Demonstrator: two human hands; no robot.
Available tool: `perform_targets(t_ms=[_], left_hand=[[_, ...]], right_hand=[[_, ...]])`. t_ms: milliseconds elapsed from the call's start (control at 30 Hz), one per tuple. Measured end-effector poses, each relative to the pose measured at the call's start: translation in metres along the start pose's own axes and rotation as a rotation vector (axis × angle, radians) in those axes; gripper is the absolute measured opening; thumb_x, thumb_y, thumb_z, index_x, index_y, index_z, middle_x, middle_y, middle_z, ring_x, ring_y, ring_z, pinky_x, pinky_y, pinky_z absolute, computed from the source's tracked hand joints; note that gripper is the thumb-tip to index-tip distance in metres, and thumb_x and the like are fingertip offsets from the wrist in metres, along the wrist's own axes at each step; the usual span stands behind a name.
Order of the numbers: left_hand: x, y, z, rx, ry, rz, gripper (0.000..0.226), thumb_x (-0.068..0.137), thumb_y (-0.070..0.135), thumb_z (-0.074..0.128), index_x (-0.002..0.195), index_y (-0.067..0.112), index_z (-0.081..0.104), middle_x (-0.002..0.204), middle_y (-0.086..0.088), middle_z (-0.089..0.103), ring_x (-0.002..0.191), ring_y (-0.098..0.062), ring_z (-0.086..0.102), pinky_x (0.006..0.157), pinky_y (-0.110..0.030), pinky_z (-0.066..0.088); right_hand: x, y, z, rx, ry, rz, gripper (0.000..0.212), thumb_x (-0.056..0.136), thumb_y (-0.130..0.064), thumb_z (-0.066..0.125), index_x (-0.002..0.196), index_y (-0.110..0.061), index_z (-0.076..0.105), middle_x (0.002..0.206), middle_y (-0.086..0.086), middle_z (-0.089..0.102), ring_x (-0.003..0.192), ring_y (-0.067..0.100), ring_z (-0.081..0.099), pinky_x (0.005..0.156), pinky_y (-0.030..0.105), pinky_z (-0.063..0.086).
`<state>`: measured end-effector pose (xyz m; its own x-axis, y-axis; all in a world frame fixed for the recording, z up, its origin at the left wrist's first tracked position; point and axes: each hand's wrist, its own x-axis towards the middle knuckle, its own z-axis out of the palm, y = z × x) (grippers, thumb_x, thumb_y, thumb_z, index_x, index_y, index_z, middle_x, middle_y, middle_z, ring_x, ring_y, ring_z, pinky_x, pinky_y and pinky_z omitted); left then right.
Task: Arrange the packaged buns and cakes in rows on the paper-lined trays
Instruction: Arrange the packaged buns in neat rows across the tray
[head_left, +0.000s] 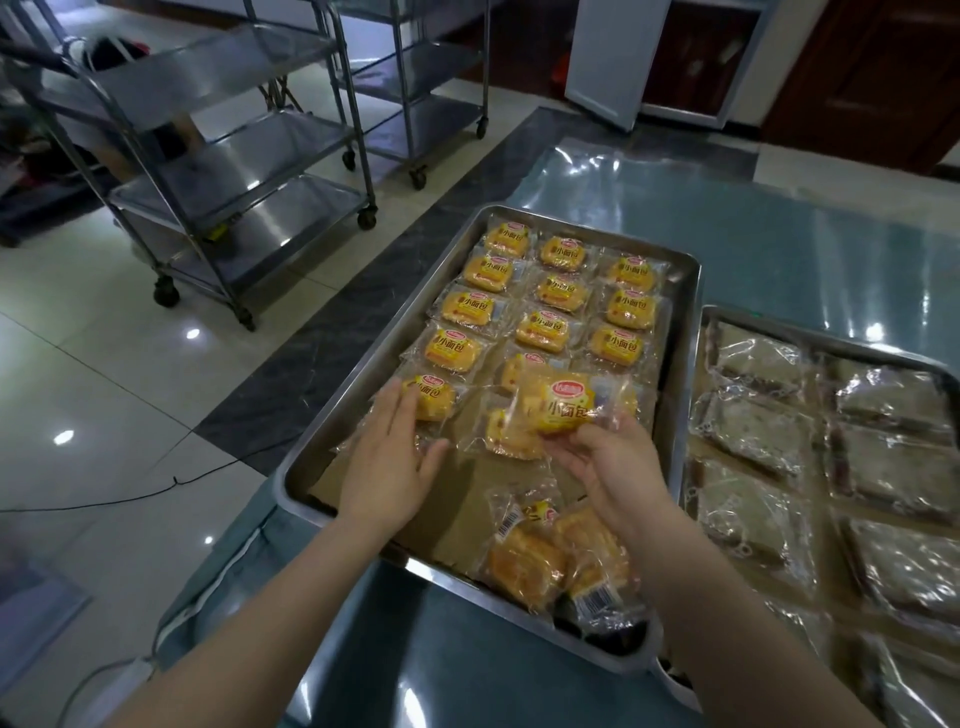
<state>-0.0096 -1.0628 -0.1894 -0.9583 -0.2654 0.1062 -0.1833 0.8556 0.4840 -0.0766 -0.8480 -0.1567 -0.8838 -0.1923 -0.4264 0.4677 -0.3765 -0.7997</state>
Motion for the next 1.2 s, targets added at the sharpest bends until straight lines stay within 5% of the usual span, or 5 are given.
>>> perform_targets(t_ms=[400,767,867,1033,1200], left_hand=[[0.032,0.101,0.012,-0.972,-0.226,-0.393,0.014,0.084,0.013,0.066,0.098,0.012,0.064,0.09,-0.005,0.07,0.081,-0.017,0.066,0.072,-0.032,0.052],[0.042,0.114,0.039,-0.844,-0.35,-0.314,0.017,0.084,0.016,0.067,0.099,0.014,0.061,0.09,-0.002,0.072,0.083,-0.018,0.068,0.073,-0.034,0.056],[0.042,0.106,0.049,-0.37,-0.237,-0.08,0.036,0.089,0.031,0.059,0.124,0.029,0.052,0.115,0.019,0.056,0.092,0.003,0.056,0.072,-0.015,0.046],[0.037,0.069,0.067,0.182,-0.483,0.114,0.068,0.092,0.053,0.04,0.147,0.039,0.002,0.155,0.003,-0.012,0.139,-0.027,-0.019,0.104,-0.039,-0.01],[0.035,0.054,0.074,0.254,-0.567,0.165,0.075,0.091,0.059,0.034,0.144,0.041,-0.016,0.146,0.001,-0.032,0.132,-0.026,-0.033,0.104,-0.041,-0.017]], right_hand=[[0.001,-0.029,-0.038,-0.215,-0.123,-0.003,0.037,0.082,0.004,0.064,0.116,-0.009,0.06,0.107,0.009,0.071,0.1,0.025,0.067,0.087,0.037,0.053],[0.002,-0.036,-0.06,-0.802,0.084,-0.263,0.08,0.074,-0.01,0.078,0.136,-0.04,0.039,0.117,-0.021,0.056,0.093,-0.004,0.063,0.07,0.02,0.057],[0.01,-0.034,-0.058,-1.124,0.212,-0.314,0.07,0.08,-0.011,0.073,0.137,-0.036,0.042,0.127,-0.006,0.052,0.108,0.009,0.057,0.096,0.03,0.048],[0.017,-0.014,-0.059,-1.413,0.136,-0.177,0.07,0.085,-0.024,0.069,0.145,-0.023,0.033,0.143,0.007,0.034,0.122,0.023,0.048,0.102,0.032,0.039],[0.022,0.003,-0.056,-1.774,0.126,-0.344,0.087,0.091,-0.035,0.057,0.15,-0.023,-0.006,0.154,0.007,-0.029,0.141,0.033,-0.025,0.11,0.045,-0.008]])
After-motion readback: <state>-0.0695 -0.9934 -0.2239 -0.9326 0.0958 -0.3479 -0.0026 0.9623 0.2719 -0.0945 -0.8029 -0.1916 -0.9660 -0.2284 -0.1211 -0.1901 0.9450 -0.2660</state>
